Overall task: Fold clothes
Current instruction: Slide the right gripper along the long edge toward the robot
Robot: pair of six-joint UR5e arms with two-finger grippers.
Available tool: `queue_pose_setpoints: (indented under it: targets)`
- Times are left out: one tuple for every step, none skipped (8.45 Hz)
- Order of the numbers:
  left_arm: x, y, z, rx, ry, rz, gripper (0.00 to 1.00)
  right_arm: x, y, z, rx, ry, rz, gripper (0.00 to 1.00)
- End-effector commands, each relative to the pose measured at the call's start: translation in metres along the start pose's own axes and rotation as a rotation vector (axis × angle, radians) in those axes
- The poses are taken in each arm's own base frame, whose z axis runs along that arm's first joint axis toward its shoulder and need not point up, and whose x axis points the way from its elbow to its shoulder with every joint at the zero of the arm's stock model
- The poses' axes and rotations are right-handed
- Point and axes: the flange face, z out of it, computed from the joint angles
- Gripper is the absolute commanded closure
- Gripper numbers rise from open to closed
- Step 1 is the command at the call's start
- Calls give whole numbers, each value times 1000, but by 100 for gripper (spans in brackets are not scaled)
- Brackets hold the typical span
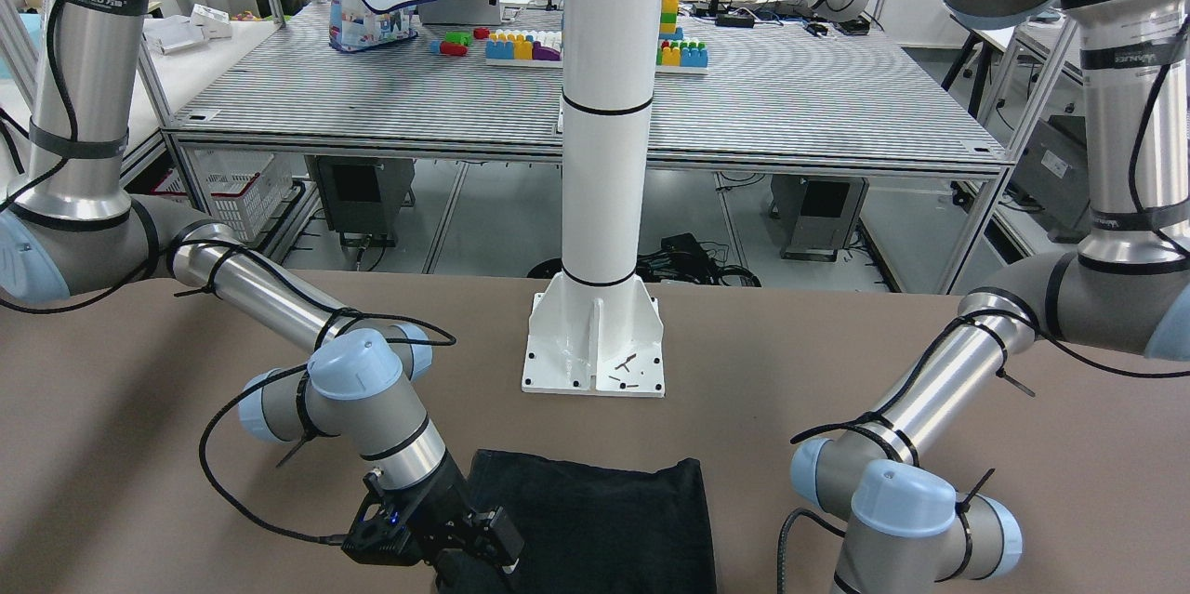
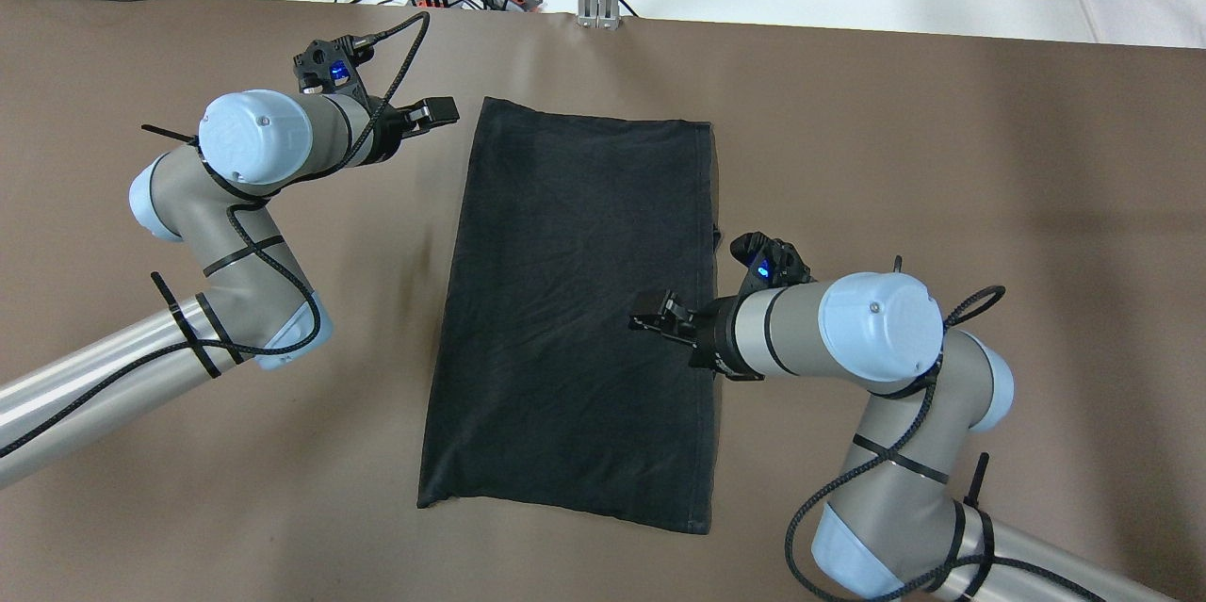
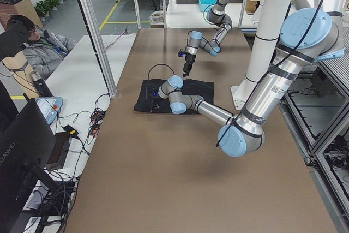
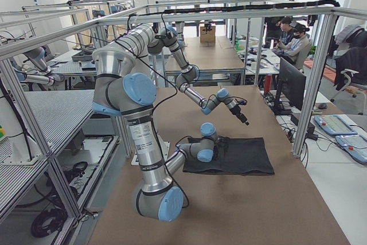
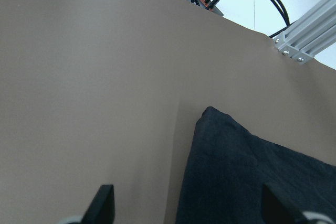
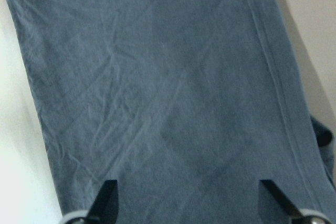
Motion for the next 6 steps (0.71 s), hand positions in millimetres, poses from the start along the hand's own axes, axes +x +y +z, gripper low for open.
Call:
queue_pose_setpoints:
  targets:
    - [-1, 0, 0, 6, -3, -1, 0, 18, 53, -17, -43, -8, 51, 6]
    - [-1, -1, 0, 15, -4, -1, 0, 26, 72, -9, -31, 0, 42, 6]
    - [-1, -1, 0, 16, -6, -1, 0, 30, 94, 2, -10, 3, 22, 6]
    - [-1, -1, 0, 16, -6, -1, 0, 36, 107, 11, -6, 16, 13, 6]
    - [-1, -1, 0, 16, -6, -1, 0, 43, 107, 12, -6, 30, 13, 6]
    - [-1, -1, 0, 16, -6, 0, 0, 48, 105, 17, -1, 43, 16, 6]
